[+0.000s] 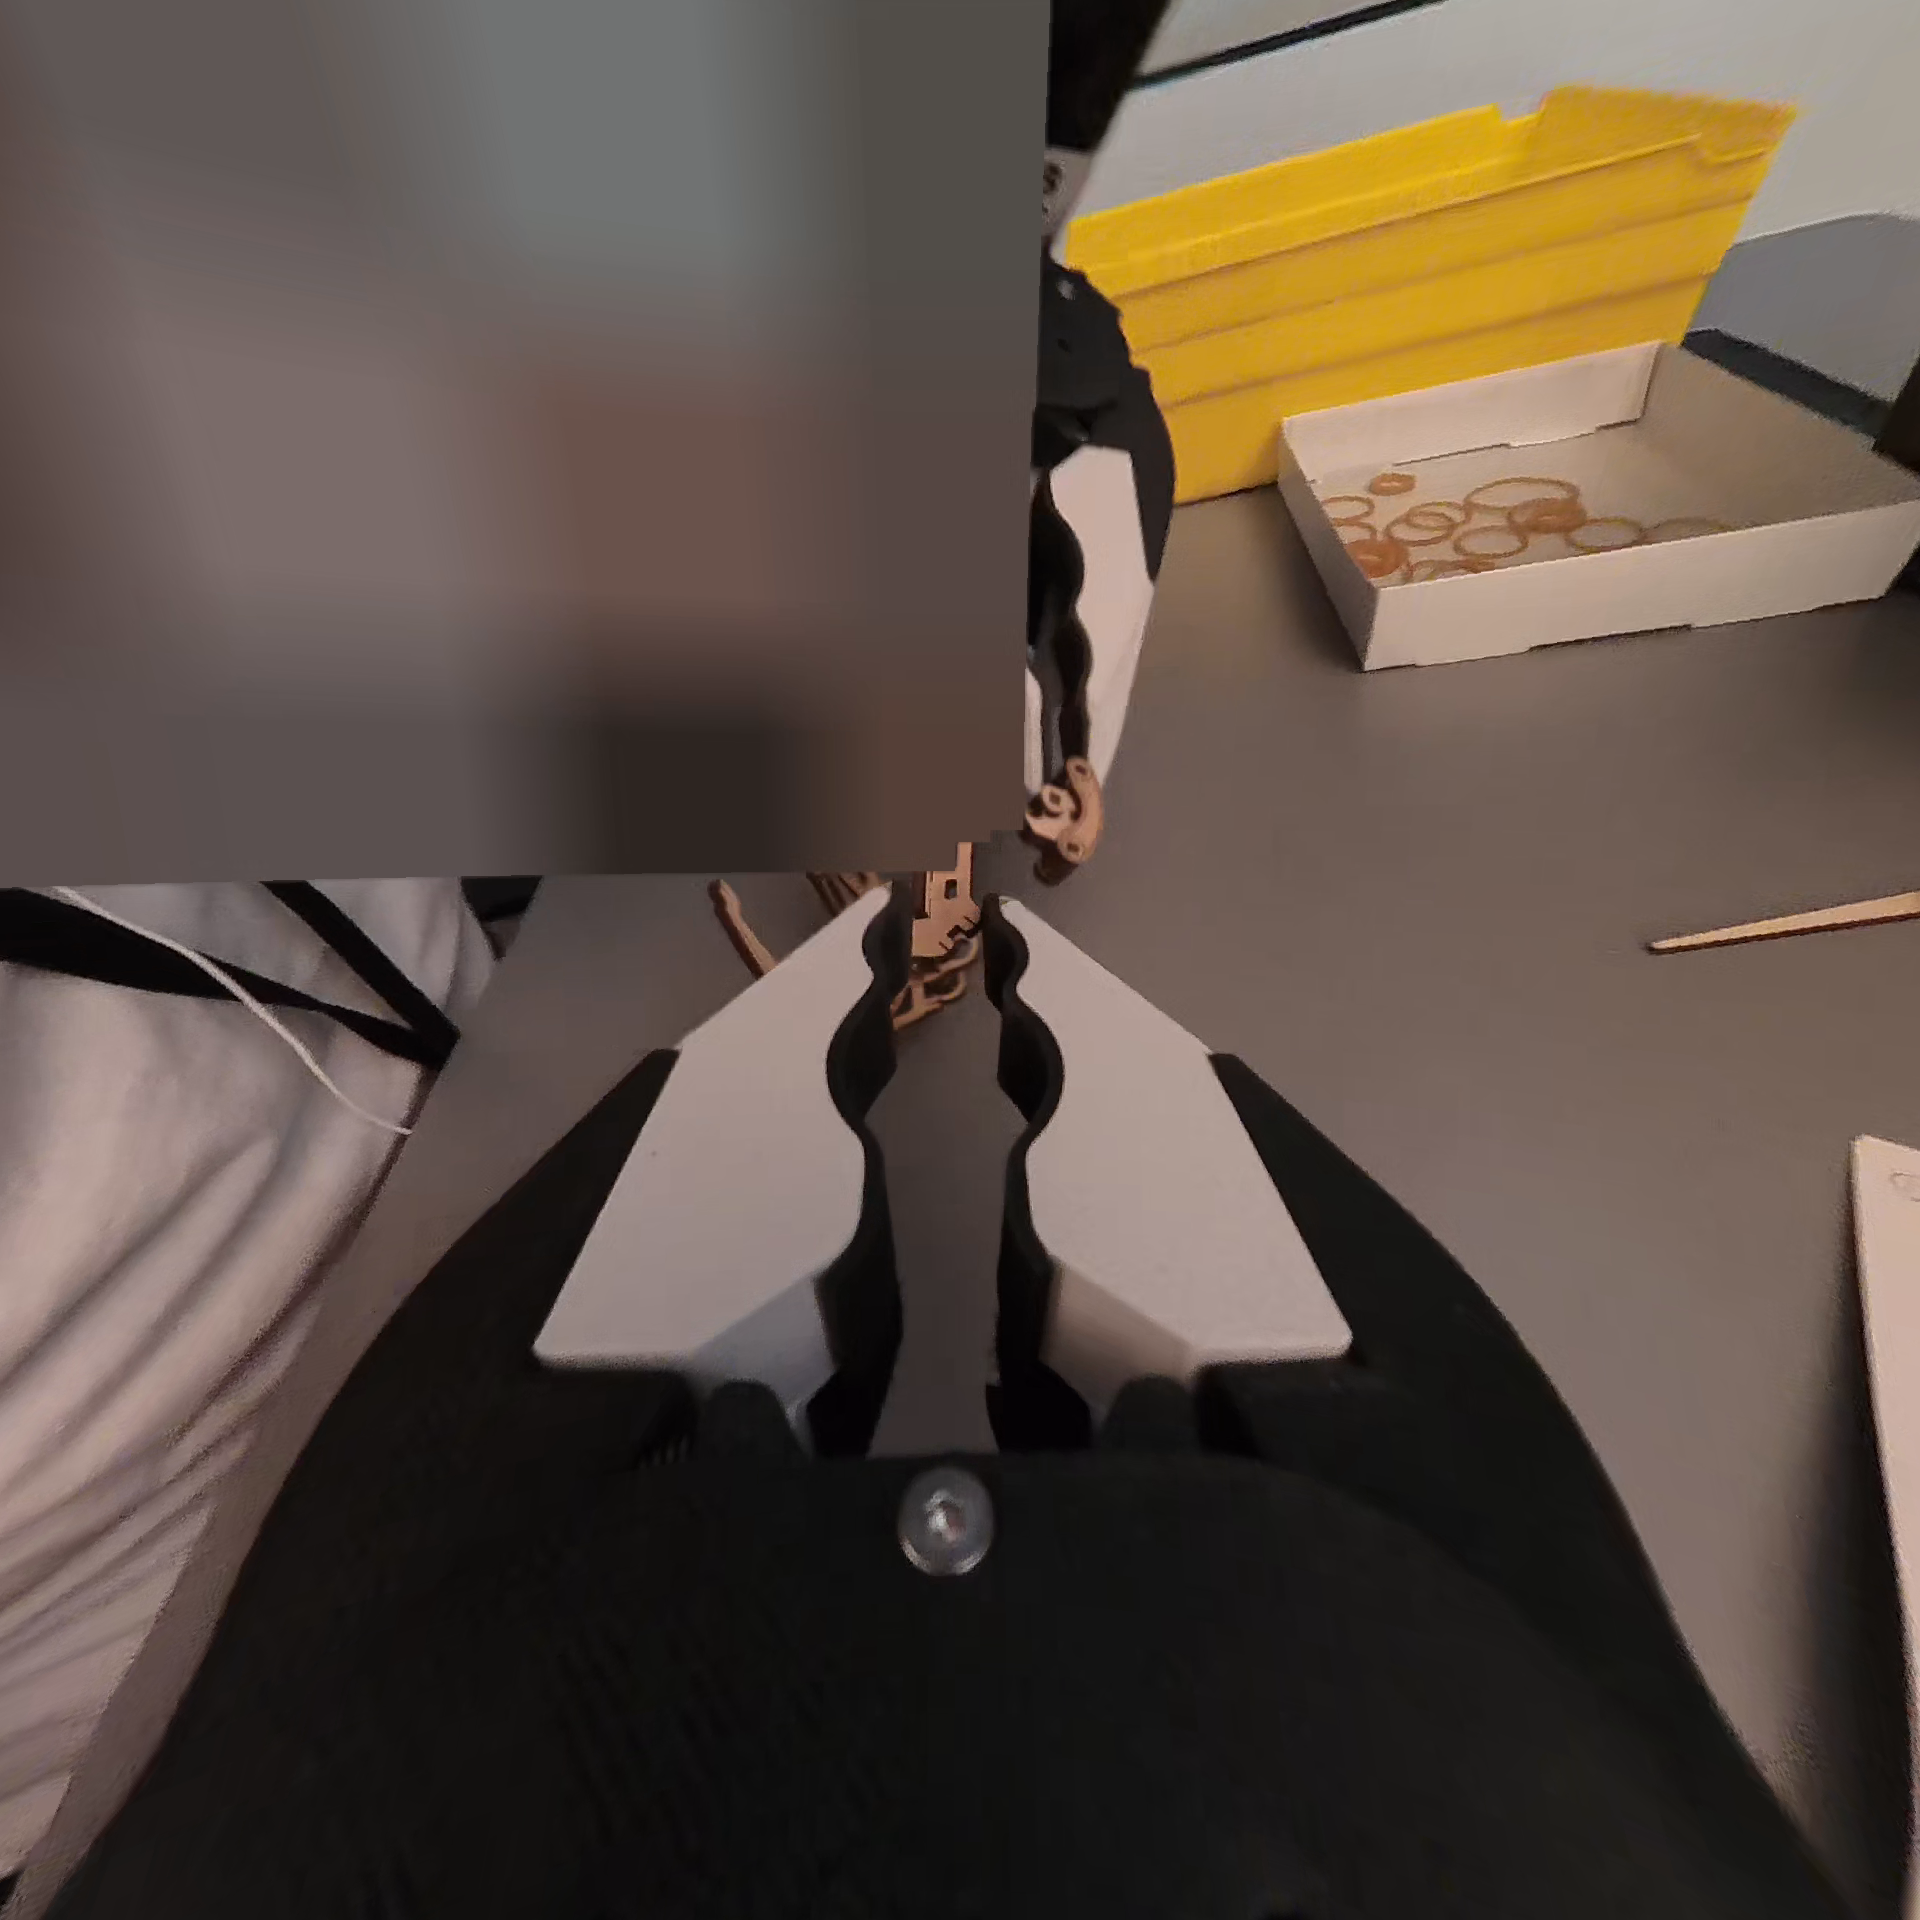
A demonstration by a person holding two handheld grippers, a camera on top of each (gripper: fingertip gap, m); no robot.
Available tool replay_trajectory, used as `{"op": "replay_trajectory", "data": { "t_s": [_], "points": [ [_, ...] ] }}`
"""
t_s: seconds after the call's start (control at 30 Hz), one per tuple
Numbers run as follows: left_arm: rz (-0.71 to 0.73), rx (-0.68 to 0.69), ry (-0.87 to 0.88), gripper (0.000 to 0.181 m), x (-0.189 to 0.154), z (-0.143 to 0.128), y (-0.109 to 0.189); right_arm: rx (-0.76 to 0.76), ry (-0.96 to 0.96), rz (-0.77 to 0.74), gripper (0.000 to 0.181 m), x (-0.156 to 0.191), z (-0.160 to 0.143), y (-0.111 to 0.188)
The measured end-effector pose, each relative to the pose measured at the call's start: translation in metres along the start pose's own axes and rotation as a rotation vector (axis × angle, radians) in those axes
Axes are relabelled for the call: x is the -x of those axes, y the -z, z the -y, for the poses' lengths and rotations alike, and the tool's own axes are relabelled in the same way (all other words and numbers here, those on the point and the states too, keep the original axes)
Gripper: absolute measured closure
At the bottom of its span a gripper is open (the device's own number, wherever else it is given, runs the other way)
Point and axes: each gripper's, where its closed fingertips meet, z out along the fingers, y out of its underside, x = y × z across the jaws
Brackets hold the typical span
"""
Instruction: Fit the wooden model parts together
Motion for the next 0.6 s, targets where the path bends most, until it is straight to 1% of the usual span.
{"op": "replay_trajectory", "data": {
  "t_s": [0.07,0.13,0.27,0.33,0.47,0.53,0.6],
  "points": [
    [0.045,-0.042,-0.094,0.176,-0.003,0.009,0.006,0.006,0.021,-0.021,0.170,0.001,0.002,-0.001],
    [0.120,-0.050,-0.199,0.175,-0.002,0.014,0.010,-0.042,0.008,-0.021,0.170,0.003,0.011,0.000],
    [0.196,-0.056,-0.371,0.175,-0.009,0.025,0.013,-0.070,0.042,-0.023,0.170,0.005,0.021,-0.001],
    [0.195,-0.078,-0.393,0.175,-0.013,0.032,0.015,-0.059,0.054,-0.038,0.170,0.005,0.021,-0.003],
    [0.152,-0.122,-0.393,0.175,-0.020,0.043,0.021,-0.086,0.049,-0.022,0.170,0.007,0.026,-0.001],
    [0.127,-0.131,-0.381,0.175,-0.022,0.046,0.023,-0.105,0.047,-0.019,0.170,0.007,0.028,0.002],
    [0.143,-0.122,-0.396,0.175,-0.019,0.046,0.024,-0.112,0.052,-0.025,0.170,0.005,0.029,0.006]
  ]
}}
